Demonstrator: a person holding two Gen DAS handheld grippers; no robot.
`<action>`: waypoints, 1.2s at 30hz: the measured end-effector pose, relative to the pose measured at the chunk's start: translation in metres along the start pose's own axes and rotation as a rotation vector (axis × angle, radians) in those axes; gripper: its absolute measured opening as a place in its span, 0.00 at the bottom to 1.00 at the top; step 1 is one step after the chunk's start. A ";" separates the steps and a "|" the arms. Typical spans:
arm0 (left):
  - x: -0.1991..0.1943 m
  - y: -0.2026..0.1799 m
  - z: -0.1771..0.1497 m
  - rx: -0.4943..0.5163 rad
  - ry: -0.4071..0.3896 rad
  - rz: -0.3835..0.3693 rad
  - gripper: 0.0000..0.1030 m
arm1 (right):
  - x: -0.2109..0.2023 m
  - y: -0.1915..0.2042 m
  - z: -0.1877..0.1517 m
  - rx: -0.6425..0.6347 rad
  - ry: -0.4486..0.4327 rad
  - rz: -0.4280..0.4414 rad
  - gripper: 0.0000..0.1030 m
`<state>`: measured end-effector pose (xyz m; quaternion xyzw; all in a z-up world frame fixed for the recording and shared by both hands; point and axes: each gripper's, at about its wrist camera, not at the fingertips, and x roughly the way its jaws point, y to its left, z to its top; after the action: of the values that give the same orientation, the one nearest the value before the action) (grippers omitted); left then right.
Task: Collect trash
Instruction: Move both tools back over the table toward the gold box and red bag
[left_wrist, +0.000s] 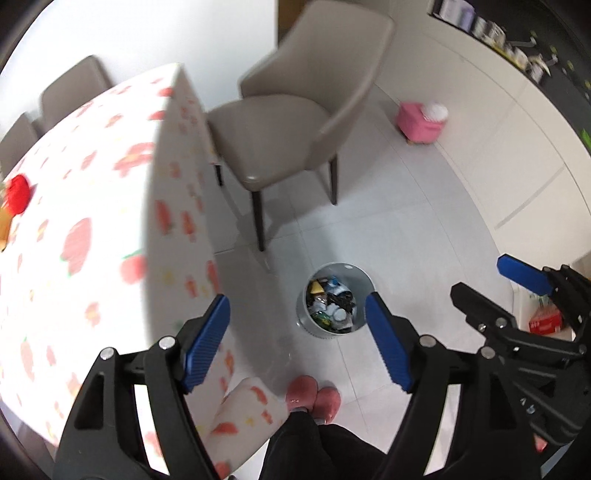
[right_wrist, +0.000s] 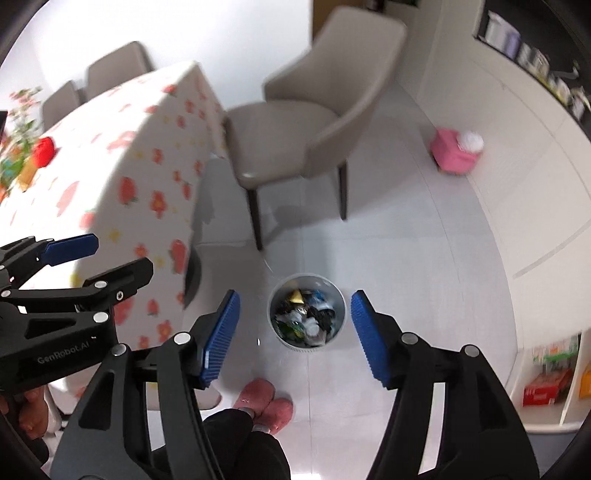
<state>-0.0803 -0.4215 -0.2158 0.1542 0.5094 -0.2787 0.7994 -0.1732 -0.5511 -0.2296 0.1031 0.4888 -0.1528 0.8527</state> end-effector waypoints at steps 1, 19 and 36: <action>-0.008 0.007 -0.002 -0.018 -0.007 0.010 0.74 | -0.007 0.009 0.004 -0.022 -0.015 0.011 0.59; -0.113 0.189 -0.063 -0.448 -0.149 0.191 0.77 | -0.052 0.197 0.050 -0.391 -0.113 0.204 0.59; -0.145 0.463 -0.066 -0.519 -0.201 0.276 0.77 | -0.025 0.454 0.114 -0.416 -0.130 0.266 0.59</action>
<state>0.1030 0.0245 -0.1310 -0.0158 0.4561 -0.0422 0.8888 0.0702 -0.1613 -0.1387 -0.0211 0.4361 0.0583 0.8978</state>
